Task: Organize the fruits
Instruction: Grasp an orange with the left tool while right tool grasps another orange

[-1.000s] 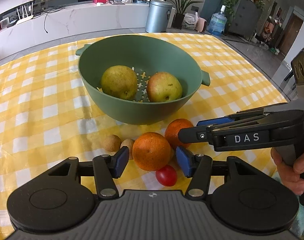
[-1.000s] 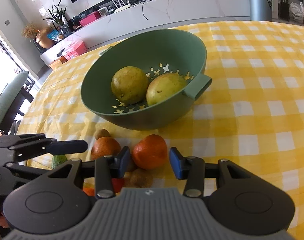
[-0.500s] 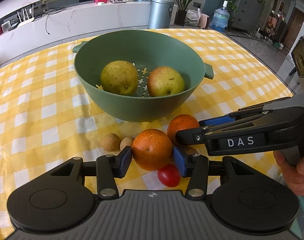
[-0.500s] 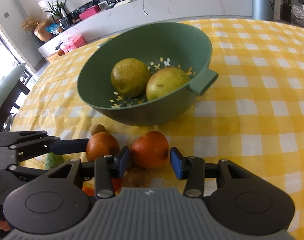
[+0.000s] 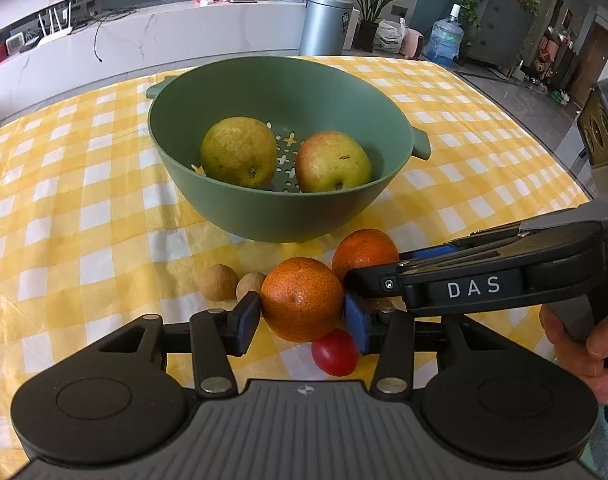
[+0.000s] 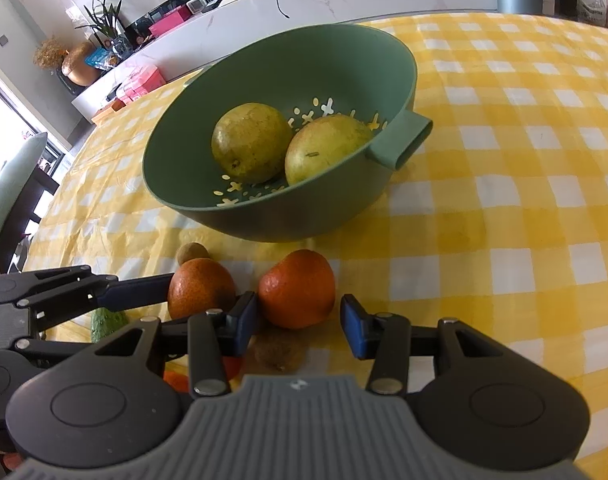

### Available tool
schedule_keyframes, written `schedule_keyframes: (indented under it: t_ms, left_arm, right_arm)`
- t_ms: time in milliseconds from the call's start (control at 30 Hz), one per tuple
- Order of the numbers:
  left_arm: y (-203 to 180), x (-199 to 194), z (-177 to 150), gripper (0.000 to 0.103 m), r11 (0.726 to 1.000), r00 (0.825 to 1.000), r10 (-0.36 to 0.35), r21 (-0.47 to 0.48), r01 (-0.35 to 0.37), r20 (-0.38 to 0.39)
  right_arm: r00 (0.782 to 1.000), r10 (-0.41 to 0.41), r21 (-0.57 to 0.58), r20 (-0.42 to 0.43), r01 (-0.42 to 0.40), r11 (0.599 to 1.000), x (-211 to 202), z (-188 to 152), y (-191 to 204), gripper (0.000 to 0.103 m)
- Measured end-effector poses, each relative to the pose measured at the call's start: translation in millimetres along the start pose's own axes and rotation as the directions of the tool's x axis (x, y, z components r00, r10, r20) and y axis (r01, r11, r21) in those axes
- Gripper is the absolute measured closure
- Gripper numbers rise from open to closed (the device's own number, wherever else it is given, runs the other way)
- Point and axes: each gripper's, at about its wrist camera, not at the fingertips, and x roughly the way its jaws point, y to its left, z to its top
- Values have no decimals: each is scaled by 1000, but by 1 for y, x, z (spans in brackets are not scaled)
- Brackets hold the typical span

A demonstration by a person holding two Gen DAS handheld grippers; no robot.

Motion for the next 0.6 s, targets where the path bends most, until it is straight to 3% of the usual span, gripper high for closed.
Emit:
schedule_keyframes:
  t_ms: [200, 600]
  left_arm:
    - [-4, -1, -1, 52, 1000, 1000, 10, 20, -10, 5]
    - [-7, -22, 4, 53, 1000, 999, -5, 26, 4, 33]
  right_arm:
    - [1000, -3, -17, 1, 3, 1000, -1, -1, 4, 65]
    - [998, -26, -94, 56, 32, 995, -25, 0, 12, 66]
